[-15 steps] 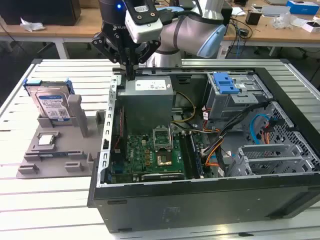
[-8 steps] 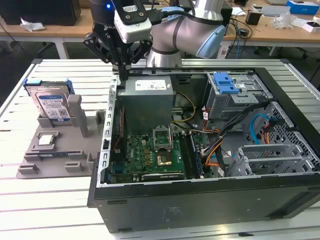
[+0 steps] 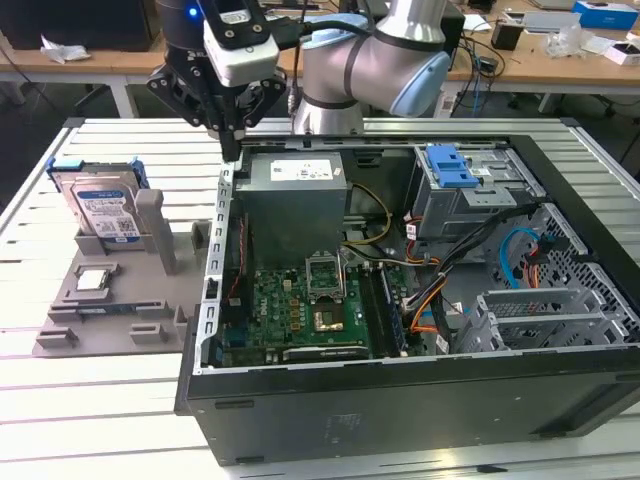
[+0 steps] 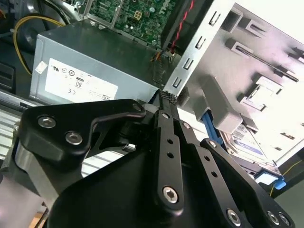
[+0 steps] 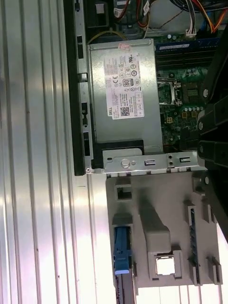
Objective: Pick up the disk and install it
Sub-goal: 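Reach for the disk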
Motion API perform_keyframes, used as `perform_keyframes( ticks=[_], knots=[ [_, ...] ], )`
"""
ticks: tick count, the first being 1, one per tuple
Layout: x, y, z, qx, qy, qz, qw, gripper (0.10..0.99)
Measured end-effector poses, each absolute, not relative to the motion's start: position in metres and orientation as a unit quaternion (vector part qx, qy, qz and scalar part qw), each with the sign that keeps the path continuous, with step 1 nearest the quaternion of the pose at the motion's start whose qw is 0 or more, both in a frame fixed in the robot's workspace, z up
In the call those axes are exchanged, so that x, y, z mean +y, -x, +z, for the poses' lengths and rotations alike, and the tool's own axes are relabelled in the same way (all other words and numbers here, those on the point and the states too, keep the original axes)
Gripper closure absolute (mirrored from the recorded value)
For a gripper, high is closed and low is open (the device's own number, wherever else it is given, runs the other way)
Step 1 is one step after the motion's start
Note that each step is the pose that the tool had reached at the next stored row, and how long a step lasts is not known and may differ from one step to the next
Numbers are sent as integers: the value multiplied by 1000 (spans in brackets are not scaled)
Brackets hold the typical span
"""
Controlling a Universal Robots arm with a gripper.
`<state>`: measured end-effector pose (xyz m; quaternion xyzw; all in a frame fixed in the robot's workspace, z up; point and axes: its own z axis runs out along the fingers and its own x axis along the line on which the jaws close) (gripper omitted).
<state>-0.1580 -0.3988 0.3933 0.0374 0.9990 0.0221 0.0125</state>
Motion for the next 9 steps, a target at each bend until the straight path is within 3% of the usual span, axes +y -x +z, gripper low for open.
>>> perform_keyframes(
  ticks=[9],
  knots=[
    [-399, 189, 393, 999, -37, 22, 13, 980]
  ],
)
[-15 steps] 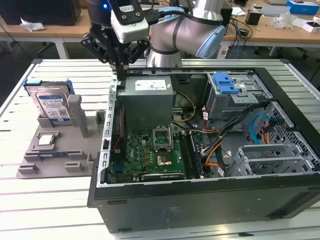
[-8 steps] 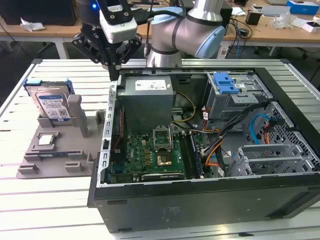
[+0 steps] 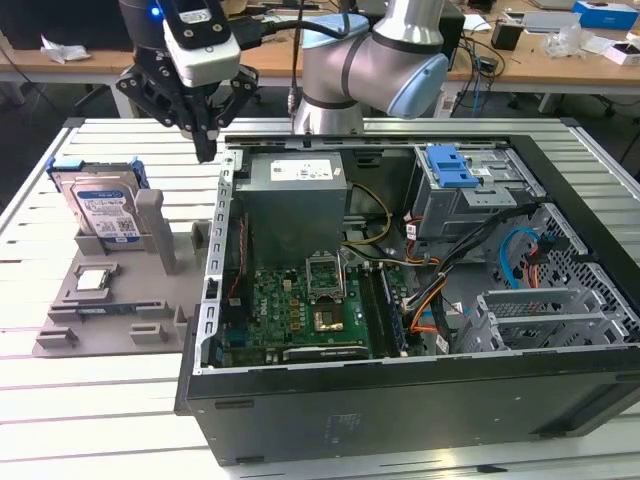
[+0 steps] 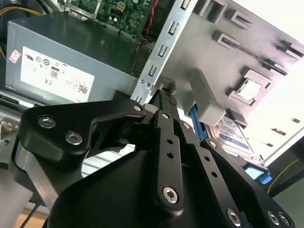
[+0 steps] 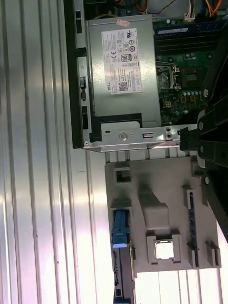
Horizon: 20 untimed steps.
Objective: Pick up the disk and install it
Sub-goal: 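Reach for the disk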
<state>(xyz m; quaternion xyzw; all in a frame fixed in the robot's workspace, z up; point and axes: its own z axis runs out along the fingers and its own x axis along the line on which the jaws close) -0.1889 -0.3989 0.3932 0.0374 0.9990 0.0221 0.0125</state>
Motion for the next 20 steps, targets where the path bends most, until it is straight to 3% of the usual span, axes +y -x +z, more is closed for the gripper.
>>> perform_keyframes(
  ticks=[20],
  knots=[
    [-398, 255, 392, 999, -37, 22, 12, 980]
  ],
)
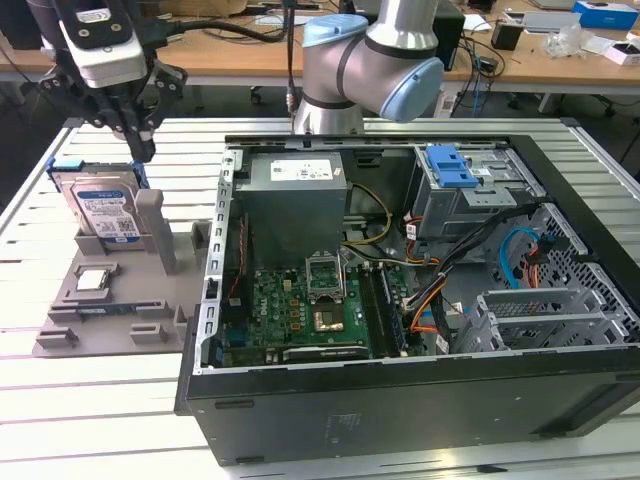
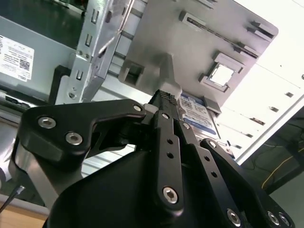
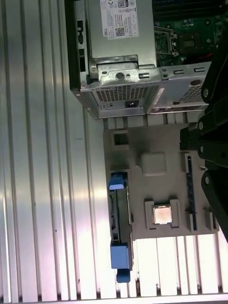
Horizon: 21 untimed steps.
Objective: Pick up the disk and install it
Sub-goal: 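Reach for the disk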
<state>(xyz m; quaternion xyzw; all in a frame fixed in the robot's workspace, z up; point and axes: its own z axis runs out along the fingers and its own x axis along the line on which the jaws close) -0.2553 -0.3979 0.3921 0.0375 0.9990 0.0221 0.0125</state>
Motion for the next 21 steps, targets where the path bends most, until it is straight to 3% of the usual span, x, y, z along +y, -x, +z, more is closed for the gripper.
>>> perform_keyframes(
  ticks=[21],
  knots=[
    [-378, 338, 381, 999, -37, 20, 13, 980]
  ],
)
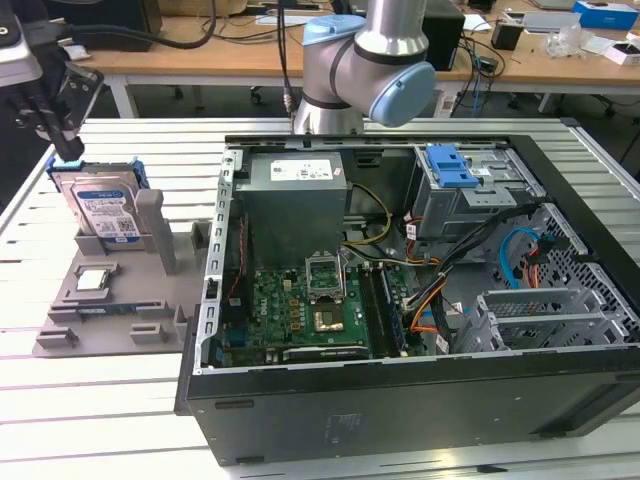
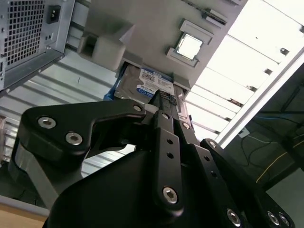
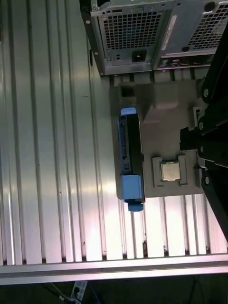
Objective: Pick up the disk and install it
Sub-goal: 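Reach for the disk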
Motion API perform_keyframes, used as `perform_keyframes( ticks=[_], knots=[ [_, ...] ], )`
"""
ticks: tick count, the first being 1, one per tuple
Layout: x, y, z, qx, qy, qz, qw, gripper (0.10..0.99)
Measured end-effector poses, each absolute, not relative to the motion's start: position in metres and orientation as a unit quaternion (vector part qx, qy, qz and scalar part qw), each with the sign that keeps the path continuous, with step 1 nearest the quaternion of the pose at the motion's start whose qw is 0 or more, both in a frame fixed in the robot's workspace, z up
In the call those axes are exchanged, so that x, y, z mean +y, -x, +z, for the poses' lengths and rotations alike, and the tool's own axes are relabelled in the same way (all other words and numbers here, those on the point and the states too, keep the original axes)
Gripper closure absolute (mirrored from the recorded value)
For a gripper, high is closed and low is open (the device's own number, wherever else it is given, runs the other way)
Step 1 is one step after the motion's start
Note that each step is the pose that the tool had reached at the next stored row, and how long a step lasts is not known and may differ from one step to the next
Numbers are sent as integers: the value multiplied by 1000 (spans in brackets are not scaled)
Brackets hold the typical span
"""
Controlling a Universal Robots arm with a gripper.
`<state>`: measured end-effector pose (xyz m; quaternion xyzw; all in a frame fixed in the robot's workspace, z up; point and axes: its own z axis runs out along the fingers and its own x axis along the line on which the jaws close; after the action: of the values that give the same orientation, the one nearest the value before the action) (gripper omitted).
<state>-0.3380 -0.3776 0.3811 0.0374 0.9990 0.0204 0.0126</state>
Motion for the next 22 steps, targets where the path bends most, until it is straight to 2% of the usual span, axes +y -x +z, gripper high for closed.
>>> perform_keyframes(
  ticks=[12, 22],
  knots=[
    [-367, 375, 375, 999, -37, 19, 13, 980],
    [-366, 376, 375, 999, -37, 19, 13, 980]
  ],
)
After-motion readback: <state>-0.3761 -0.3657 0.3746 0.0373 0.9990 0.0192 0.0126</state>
